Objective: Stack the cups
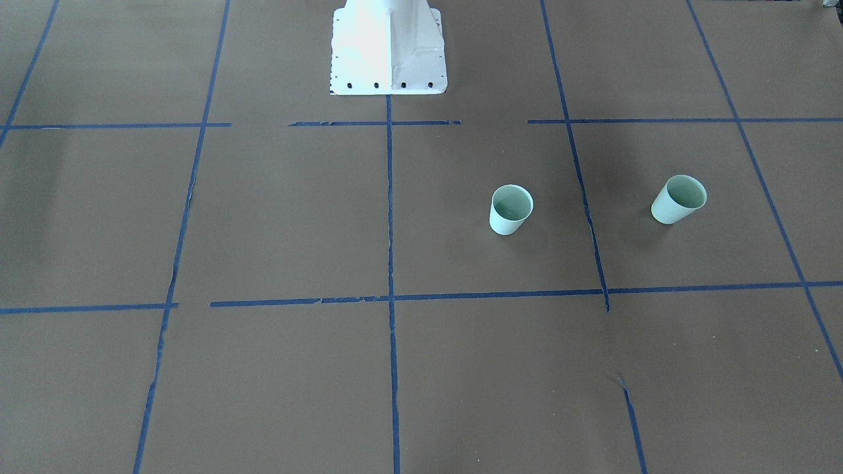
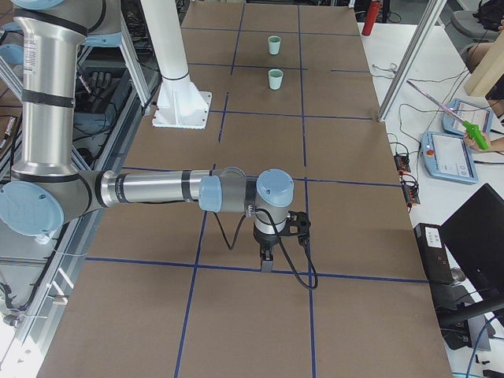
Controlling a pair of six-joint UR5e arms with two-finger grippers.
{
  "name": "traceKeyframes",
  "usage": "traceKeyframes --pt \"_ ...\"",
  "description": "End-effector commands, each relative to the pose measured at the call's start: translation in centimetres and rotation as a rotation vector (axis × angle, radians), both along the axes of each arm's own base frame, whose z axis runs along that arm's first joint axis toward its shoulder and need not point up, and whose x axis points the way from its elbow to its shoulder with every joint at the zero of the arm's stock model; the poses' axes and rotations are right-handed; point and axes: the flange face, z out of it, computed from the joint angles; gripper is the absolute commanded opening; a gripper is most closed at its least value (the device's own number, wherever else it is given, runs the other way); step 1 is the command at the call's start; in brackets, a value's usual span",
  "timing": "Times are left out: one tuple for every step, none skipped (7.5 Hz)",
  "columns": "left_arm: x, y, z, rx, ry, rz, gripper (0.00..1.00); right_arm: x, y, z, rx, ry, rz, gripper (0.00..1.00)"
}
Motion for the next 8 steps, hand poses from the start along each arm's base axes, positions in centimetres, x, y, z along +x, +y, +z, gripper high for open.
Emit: traceKeyframes --pt "10.4 2.5 -1.2 -0.070 0.011 -0.033 1.00 0.0 0.0 0.0 0.000 0.000 0.000 1.00" --pt "13.4 5.5 0.4 -0.061 0.029 -0.049 1.00 0.0 0.0 0.0 0.001 0.000 0.000 1.00" --pt "15.2 7.1 1.0 -0.069 0.059 -0.070 1.00 0.0 0.0 0.0 0.000 0.000 0.000 1.00" --pt "16.0 7.8 1.6 -0.075 0.061 -0.054 1.00 0.0 0.0 0.0 0.000 0.000 0.000 1.00" --pt "17.2 8.3 1.7 -0.078 0.058 -0.029 1.00 0.0 0.0 0.0 0.000 0.000 0.000 1.00" --pt "17.7 8.4 2.0 -0.074 0.043 -0.027 1.00 0.0 0.0 0.0 0.001 0.000 0.000 1.00" --pt "18.0 8.5 2.9 -0.089 0.034 -0.021 1.00 0.0 0.0 0.0 0.001 0.000 0.000 1.00" --pt "18.2 8.4 3.5 -0.094 0.028 -0.019 1.00 0.0 0.0 0.0 0.001 0.000 0.000 1.00"
